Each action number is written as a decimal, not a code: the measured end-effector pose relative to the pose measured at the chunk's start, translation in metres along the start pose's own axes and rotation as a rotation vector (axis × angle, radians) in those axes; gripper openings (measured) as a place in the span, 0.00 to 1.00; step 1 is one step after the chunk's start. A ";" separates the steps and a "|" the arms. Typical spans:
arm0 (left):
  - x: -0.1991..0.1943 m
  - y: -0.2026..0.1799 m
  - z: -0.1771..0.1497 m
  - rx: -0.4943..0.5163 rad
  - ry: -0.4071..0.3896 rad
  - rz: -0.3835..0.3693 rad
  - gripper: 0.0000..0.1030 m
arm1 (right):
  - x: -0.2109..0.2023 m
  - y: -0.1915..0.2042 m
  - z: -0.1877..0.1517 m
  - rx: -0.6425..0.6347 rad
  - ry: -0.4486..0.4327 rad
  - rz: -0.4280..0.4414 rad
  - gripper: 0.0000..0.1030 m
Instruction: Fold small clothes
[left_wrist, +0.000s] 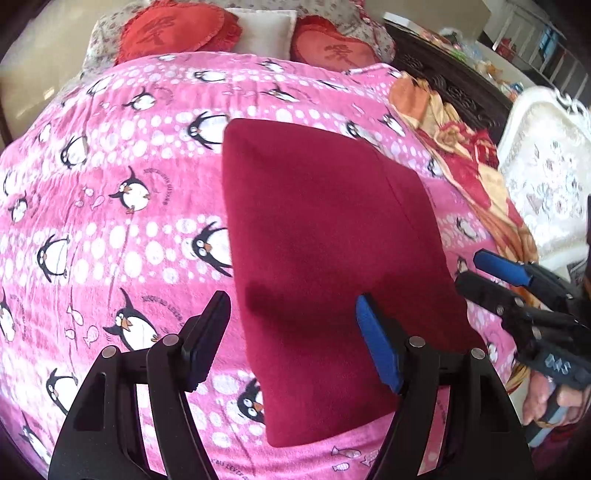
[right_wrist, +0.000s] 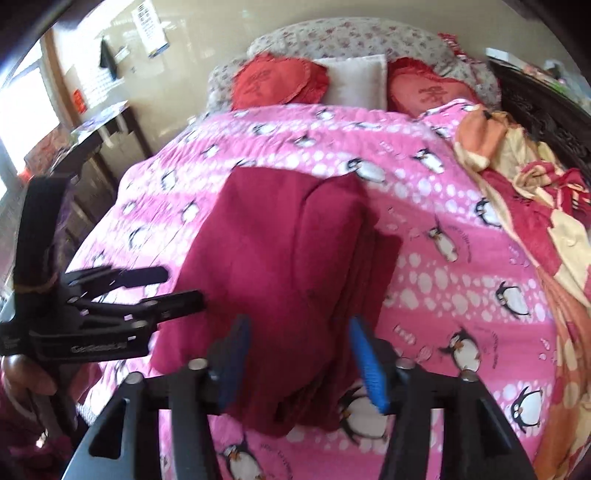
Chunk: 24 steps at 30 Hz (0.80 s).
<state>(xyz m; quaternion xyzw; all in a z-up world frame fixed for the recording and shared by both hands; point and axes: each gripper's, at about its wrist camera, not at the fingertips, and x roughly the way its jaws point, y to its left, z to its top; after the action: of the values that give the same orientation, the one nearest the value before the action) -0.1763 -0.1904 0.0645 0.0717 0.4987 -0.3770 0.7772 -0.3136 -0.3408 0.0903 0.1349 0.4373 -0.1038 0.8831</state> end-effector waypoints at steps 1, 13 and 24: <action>0.002 0.007 0.002 -0.033 0.005 -0.010 0.69 | 0.006 -0.009 0.005 0.049 -0.009 0.005 0.55; 0.046 0.040 0.019 -0.240 0.076 -0.179 0.75 | 0.068 -0.060 0.014 0.299 0.054 0.161 0.76; 0.067 0.029 0.029 -0.204 0.085 -0.210 0.78 | 0.086 -0.052 0.013 0.334 0.088 0.313 0.78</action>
<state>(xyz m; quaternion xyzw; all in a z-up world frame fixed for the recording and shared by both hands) -0.1220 -0.2183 0.0154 -0.0445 0.5717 -0.4002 0.7148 -0.2684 -0.3991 0.0211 0.3500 0.4257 -0.0305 0.8339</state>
